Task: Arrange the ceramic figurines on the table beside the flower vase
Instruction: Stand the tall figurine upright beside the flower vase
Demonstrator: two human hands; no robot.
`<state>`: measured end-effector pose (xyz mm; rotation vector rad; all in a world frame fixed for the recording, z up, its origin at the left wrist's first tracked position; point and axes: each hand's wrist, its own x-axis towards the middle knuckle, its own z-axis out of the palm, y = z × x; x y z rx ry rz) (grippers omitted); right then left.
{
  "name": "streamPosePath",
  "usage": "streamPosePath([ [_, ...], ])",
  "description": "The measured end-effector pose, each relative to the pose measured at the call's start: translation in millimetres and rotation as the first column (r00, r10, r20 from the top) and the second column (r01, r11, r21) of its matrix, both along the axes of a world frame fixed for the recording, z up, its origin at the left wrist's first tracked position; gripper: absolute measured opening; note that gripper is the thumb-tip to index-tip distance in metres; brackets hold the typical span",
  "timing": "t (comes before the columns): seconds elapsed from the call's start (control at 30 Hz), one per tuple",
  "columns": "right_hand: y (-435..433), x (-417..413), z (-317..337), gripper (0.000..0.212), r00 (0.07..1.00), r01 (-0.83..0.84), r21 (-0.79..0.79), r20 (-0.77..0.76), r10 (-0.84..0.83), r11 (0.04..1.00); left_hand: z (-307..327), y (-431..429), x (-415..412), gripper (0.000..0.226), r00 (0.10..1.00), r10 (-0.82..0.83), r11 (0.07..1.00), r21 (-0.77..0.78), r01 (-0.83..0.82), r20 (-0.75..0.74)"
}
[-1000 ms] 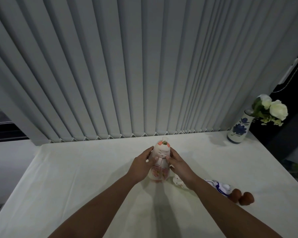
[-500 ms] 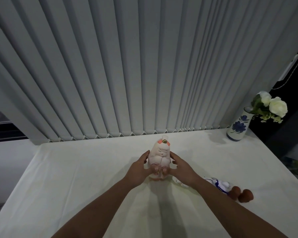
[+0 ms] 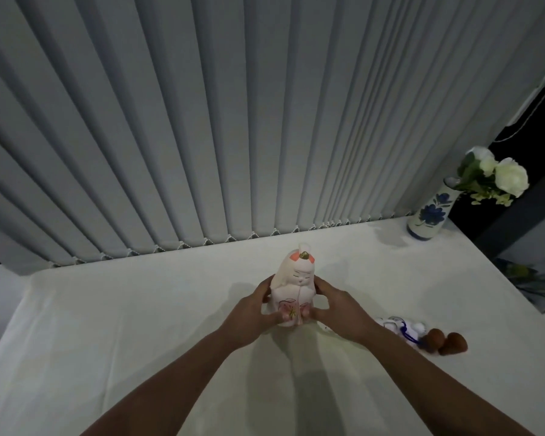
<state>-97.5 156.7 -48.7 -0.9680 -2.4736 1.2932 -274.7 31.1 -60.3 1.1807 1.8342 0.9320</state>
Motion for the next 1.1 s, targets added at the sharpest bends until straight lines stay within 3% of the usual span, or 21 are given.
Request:
streamPosePath([
  [0.27,-9,-19,-16,0.067,0.991,0.127,-0.081,-0.036,-0.13,0.989,-14,16,-16,0.074,0.995,-0.01,1.0,0.022,0.008,0.103],
  [0.6,-2,-19,-6,0.064,0.981,0.167,-0.083,-0.087,-0.174,0.982,-9,28,-12,0.07,0.988,0.02,0.997,0.071,-0.031,0.153],
  [0.83,15,5,15,0.061,0.965,0.204,-0.103,-0.148,-0.218,0.973,14,54,10,0.072,0.994,-0.037,0.993,0.117,0.025,0.098],
  [1.1,59,69,41,0.063,0.97,0.154,-0.09,-0.177,-0.168,0.984,31,91,77,0.073,0.991,0.015,0.982,0.185,-0.039,0.131],
])
